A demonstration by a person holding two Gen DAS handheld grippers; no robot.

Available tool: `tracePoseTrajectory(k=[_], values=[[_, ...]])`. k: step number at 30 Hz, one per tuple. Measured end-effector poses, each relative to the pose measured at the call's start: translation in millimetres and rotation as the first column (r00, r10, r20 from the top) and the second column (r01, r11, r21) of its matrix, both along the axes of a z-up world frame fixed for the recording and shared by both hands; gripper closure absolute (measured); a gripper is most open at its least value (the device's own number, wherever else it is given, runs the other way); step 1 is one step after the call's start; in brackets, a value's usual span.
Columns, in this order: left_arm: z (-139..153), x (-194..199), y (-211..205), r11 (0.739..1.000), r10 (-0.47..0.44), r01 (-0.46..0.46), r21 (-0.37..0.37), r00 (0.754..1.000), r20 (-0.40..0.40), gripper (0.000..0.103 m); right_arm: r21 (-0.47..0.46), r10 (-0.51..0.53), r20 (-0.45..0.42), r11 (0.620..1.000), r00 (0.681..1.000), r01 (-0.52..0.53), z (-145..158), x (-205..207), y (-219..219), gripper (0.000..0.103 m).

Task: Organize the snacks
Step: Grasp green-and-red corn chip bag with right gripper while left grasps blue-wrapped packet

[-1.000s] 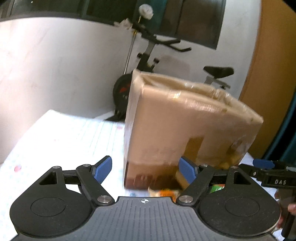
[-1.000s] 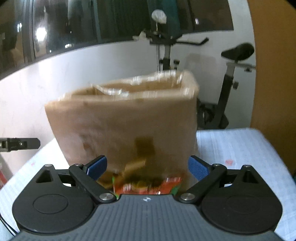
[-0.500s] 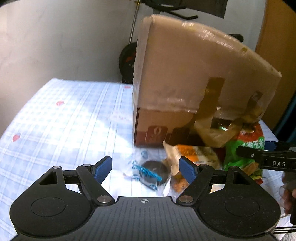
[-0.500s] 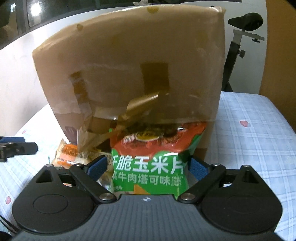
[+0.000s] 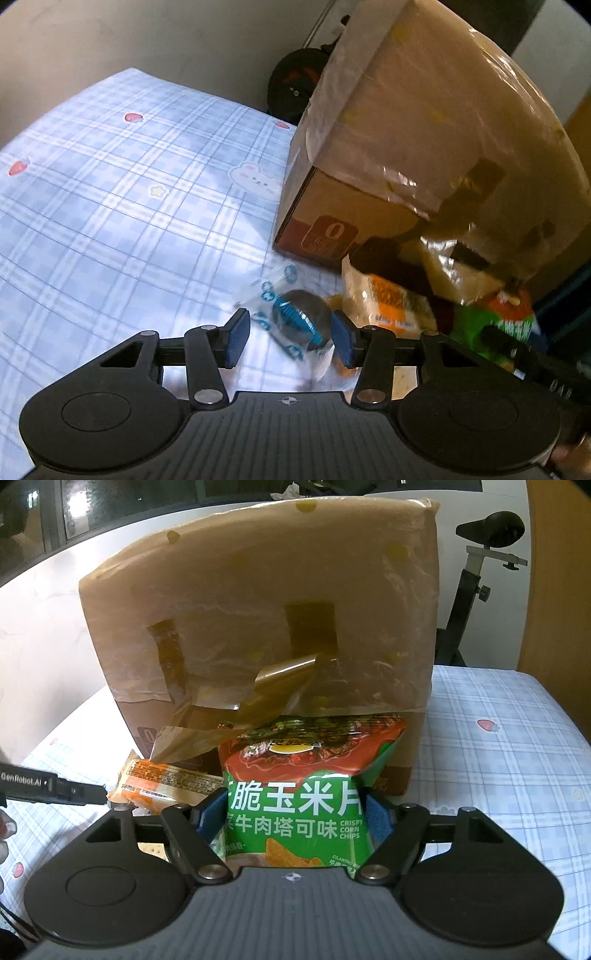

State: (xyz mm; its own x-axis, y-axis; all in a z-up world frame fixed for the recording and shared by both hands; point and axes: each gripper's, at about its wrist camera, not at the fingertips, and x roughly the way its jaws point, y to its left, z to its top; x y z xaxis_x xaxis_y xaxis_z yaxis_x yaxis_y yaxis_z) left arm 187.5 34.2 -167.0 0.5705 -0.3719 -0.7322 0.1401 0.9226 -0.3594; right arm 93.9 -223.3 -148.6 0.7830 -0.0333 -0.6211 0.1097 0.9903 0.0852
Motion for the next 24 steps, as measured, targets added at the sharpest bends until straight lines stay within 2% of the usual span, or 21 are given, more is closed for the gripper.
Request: tracePoseTrajectory(k=[4,8,11,13,16,17,18,19,20,24], values=[[-6,8,-13,0.998,0.004,-0.003,0.062,1.000,-0.007,0.052,0.003,0.002,0.002,1.000,1.000,-0.002,1,0,1,0.026],[-7,13,-30,0.996,-0.012,0.011,0.086,1.000,0.013,0.051,0.005,0.003,0.004,1.000,1.000,-0.003,1,-1,1,0.026],[-11,17,-39,0.993,-0.021,0.018,0.118,0.999,0.026,0.045,0.008,0.004,0.007,1.000,1.000,-0.004,1,-1,0,0.025],[-16,23,-44,0.994,-0.023,0.019,0.112,0.999,0.028,0.039,0.008,0.004,0.006,1.000,1.000,-0.004,0,-1,0,0.025],[-19,24,-49,0.992,-0.032,0.025,0.127,0.998,0.057,0.038,0.007,0.005,0.005,1.000,1.000,-0.005,0,-1,-1,0.026],[-18,25,-49,0.992,-0.036,0.029,0.123,0.998,0.060,0.039,0.010,0.004,0.007,1.000,1.000,-0.004,0,-1,-1,0.025],[-19,25,-49,0.993,-0.041,0.034,0.111,0.997,0.061,0.048,0.011,0.004,0.007,1.000,1.000,-0.004,0,-1,-1,0.025],[-19,24,-48,0.996,-0.056,0.051,0.080,0.996,0.063,0.061,0.013,0.003,0.007,1.000,1.000,-0.003,0,-1,-2,0.025],[-18,22,-46,0.996,-0.063,0.059,0.061,0.996,0.068,0.061,0.014,0.003,0.008,1.000,1.000,-0.003,-1,-1,-2,0.026],[-19,13,-40,0.993,-0.069,0.060,0.107,0.993,0.093,0.065,0.014,0.003,0.009,1.000,1.000,-0.003,-1,-1,-2,0.026]])
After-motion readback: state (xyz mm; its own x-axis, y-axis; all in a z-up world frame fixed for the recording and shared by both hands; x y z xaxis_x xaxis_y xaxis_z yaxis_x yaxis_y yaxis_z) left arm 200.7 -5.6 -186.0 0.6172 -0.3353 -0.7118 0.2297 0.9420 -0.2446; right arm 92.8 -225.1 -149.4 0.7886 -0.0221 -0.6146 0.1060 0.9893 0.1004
